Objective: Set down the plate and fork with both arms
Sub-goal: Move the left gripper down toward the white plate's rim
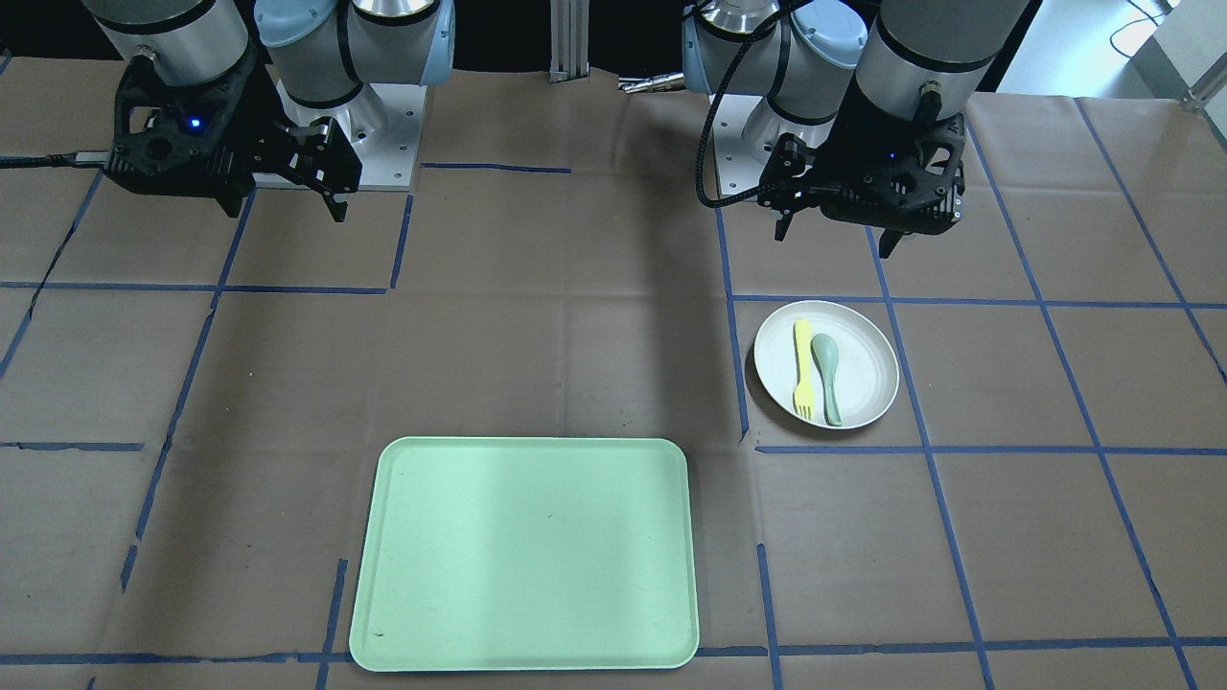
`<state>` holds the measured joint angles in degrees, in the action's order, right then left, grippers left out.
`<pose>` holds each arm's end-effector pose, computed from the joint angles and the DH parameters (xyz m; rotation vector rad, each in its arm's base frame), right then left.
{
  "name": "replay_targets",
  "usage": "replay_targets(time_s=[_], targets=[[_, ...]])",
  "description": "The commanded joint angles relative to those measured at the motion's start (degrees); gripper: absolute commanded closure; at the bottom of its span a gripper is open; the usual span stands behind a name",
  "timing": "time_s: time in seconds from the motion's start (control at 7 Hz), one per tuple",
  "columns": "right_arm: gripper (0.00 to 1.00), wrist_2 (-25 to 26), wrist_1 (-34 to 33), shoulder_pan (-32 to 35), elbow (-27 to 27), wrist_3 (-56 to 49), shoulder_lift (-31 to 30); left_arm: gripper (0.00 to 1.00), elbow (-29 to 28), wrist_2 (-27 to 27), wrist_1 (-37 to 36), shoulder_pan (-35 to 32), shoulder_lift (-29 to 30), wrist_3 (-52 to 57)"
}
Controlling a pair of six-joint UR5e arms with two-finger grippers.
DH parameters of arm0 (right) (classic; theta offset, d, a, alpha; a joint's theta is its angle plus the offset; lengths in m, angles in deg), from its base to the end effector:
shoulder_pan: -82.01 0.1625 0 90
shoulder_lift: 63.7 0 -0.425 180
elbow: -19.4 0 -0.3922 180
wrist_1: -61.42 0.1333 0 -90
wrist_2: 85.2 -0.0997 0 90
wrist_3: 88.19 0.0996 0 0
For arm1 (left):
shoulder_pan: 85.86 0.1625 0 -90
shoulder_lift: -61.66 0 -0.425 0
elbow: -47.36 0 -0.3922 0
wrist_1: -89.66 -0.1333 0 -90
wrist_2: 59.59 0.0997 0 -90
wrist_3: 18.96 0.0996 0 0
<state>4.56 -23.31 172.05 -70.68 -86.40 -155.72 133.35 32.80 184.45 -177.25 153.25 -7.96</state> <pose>0.1340 -0.4706 0.4953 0.0481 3.1366 0.0913 -0.1412 -0.4959 0.5003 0.3362 3.0845 0.0694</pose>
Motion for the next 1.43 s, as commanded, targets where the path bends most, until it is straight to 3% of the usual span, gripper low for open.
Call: replay_targets(time_s=[0.0,0.29,0.71,1.14,1.29], targets=[[0.00,-0.02,0.00,-0.04,0.00,-0.04,0.00,0.00,0.84,-0.01,0.30,0.16,-0.10,4.26],[0.00,-0.02,-0.09,-0.04,0.00,-0.04,0.00,0.00,8.45,-0.01,-7.47,2.77,-1.50,7.01],[0.00,-0.02,-0.09,-0.04,0.00,-0.04,0.00,0.00,17.69,-0.10,-9.79,15.50,-3.70,17.52],[0.00,-0.02,-0.09,-0.12,0.00,-0.04,0.00,0.00,29.99,-0.36,-25.30,24.74,-2.83,23.35],[0.00,-0.02,-0.09,-0.12,0.00,-0.04,0.00,0.00,33.16,-0.54,-26.93,26.68,-2.39,25.72]])
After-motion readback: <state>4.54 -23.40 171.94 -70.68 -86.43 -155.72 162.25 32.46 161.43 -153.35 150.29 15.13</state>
